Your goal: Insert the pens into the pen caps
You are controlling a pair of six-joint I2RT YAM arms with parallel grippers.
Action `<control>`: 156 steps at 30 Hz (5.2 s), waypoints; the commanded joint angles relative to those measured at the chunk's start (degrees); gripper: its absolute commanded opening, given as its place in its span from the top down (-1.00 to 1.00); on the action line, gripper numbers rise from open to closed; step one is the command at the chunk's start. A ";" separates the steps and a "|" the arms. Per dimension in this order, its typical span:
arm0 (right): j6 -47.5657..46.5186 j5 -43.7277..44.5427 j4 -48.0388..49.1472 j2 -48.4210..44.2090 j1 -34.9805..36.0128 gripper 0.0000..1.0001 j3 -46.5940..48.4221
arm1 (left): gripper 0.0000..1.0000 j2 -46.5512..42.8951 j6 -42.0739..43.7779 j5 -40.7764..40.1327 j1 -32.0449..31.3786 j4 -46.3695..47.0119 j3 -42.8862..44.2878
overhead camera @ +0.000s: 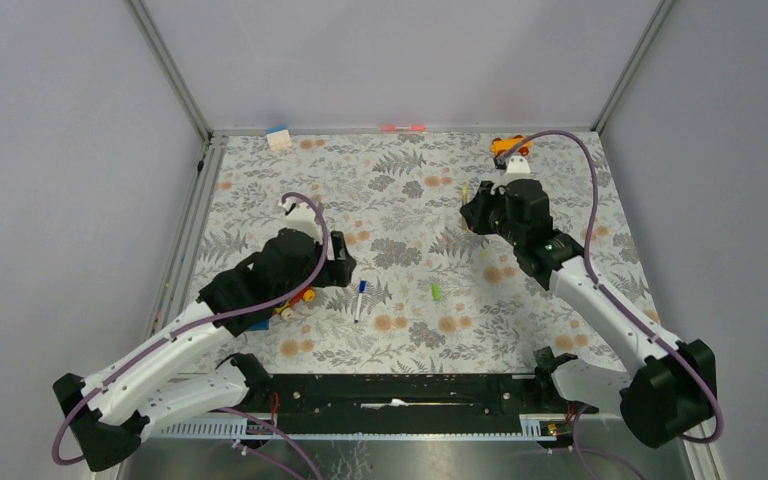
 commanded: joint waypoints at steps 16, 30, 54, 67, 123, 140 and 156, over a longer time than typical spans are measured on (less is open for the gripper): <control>-2.23 -26.89 18.12 -24.77 -0.10 1.00 -15.24 | -0.34 15.38 -3.73 29.64 0.12 29.69 12.17; 1.23 -36.79 20.07 -24.59 -0.10 1.00 -15.08 | -0.15 21.67 -4.59 33.65 -2.49 34.30 16.77; 2.38 -40.50 21.13 -26.40 -0.10 0.46 -15.10 | 1.00 25.29 -7.62 32.75 -5.13 39.75 16.65; 2.88 -38.31 22.59 -26.83 -0.10 0.00 -17.00 | 1.00 24.57 -11.89 31.18 -5.11 45.48 13.45; -0.42 17.33 -20.58 -35.56 -0.10 1.00 1.56 | -0.14 89.82 22.22 19.50 -6.96 10.31 72.25; -0.07 15.61 -20.54 -36.05 -0.14 1.00 0.30 | 0.23 97.09 25.07 15.78 -8.66 10.30 76.90; 1.06 14.79 -20.44 -35.95 -0.15 1.00 -0.16 | 1.00 81.27 22.30 16.17 -8.60 16.77 56.11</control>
